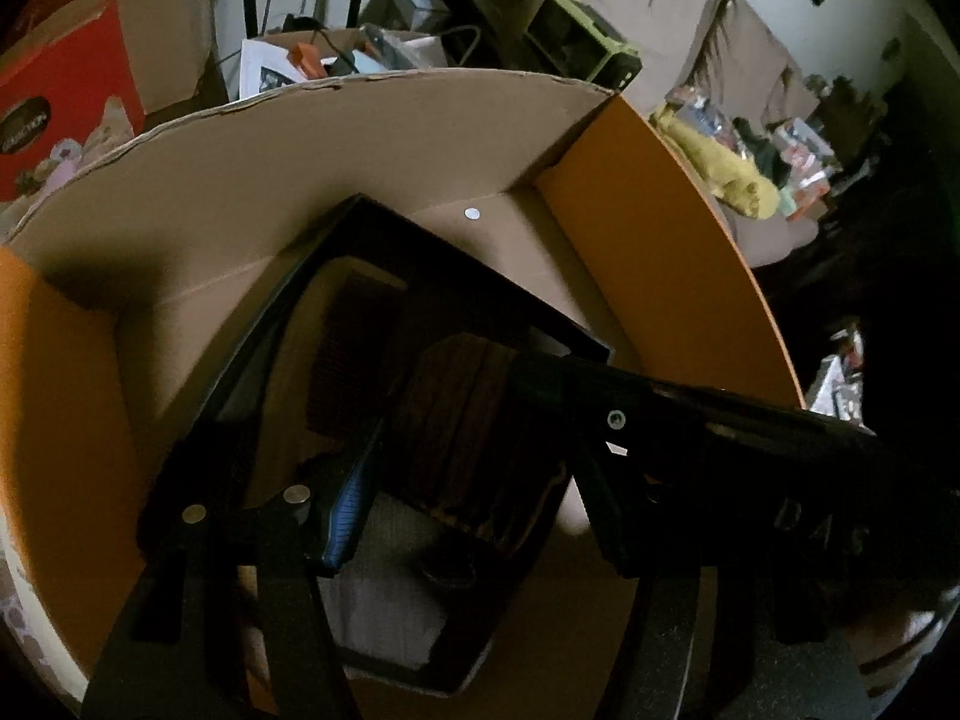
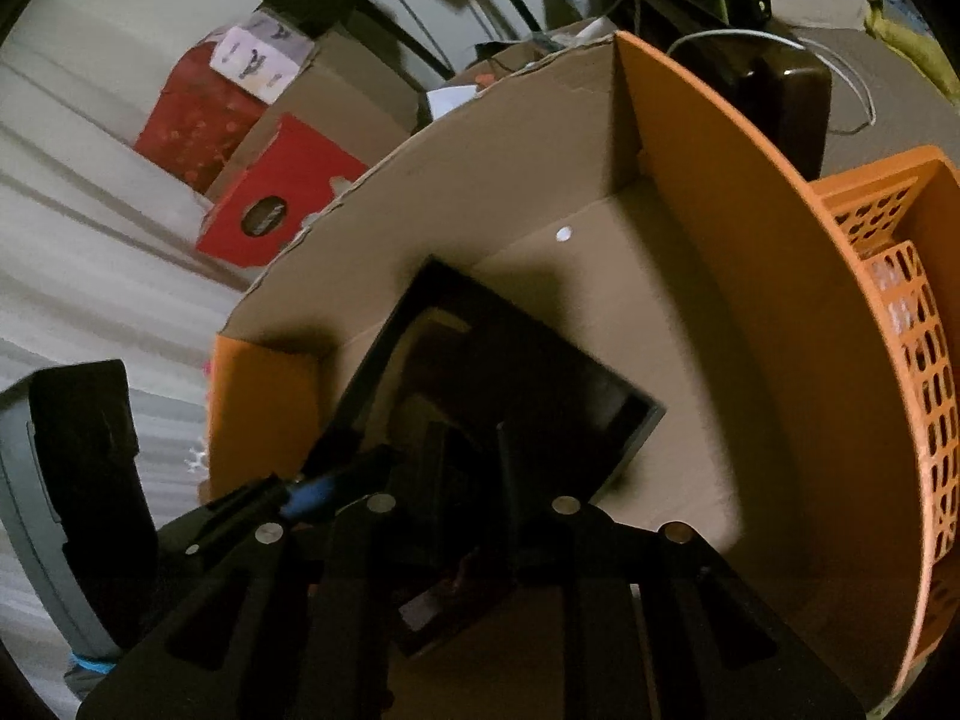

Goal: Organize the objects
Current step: 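Carry the wooden piece with the left tool over the black tray, then open the left tool to drop the wooden piece onto the black tray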

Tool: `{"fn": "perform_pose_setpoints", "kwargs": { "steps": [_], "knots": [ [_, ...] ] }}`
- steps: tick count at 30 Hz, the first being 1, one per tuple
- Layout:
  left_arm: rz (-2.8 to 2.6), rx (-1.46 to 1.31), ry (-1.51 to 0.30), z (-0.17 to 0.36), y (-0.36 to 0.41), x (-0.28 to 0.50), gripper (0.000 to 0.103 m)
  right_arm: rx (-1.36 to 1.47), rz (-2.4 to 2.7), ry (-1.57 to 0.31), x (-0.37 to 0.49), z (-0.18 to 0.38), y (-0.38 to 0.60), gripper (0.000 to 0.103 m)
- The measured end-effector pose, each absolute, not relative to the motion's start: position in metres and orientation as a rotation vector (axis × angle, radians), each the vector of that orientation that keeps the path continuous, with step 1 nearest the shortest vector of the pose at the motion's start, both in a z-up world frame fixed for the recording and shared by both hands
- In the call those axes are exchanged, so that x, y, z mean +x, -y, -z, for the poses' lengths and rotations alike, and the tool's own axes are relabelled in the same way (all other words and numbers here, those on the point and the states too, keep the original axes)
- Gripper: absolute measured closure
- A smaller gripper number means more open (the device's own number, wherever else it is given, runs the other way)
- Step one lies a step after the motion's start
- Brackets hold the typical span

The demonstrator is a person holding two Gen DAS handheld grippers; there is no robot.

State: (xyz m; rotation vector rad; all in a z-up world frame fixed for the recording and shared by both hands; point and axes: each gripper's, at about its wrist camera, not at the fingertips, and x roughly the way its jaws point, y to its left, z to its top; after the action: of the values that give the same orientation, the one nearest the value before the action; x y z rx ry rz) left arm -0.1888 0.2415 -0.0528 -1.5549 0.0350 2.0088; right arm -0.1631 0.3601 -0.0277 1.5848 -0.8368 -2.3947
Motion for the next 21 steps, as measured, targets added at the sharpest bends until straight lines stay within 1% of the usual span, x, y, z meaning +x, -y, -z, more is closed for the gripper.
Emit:
{"fn": "perform_pose_setpoints", "kwargs": {
  "steps": [1,6,8,10,14,20,21],
  "knots": [
    [-2.012,-1.556,-0.051,0.054,-0.245,-0.19,0.047,1.588,2.408,0.825,-0.164,0.028,-0.36,0.086],
    [-2.022,-1.568,-0.103,0.06,-0.25,-0.198,0.047,1.625,2.471,0.745,-0.169,0.03,-0.361,0.082],
    [-2.015,-1.566,-0.098,0.06,-0.249,-0.199,0.043,1.632,2.495,0.723,-0.168,0.03,-0.362,0.082],
    [-2.011,-1.561,-0.073,0.058,-0.243,-0.199,0.032,1.632,2.515,0.71,-0.166,0.028,-0.364,0.082],
    [-2.033,-1.54,-0.029,0.046,-0.226,-0.197,0.031,1.602,2.549,0.678,-0.16,0.019,-0.364,0.078],
    [-2.076,-1.475,-0.04,0.018,-0.205,-0.179,0.03,1.544,2.617,0.548,-0.152,-0.005,-0.347,0.072],
    [-2.082,-1.459,-0.038,0.012,-0.201,-0.175,0.024,1.529,2.626,0.521,-0.149,-0.009,-0.343,0.072]
  ]
}}
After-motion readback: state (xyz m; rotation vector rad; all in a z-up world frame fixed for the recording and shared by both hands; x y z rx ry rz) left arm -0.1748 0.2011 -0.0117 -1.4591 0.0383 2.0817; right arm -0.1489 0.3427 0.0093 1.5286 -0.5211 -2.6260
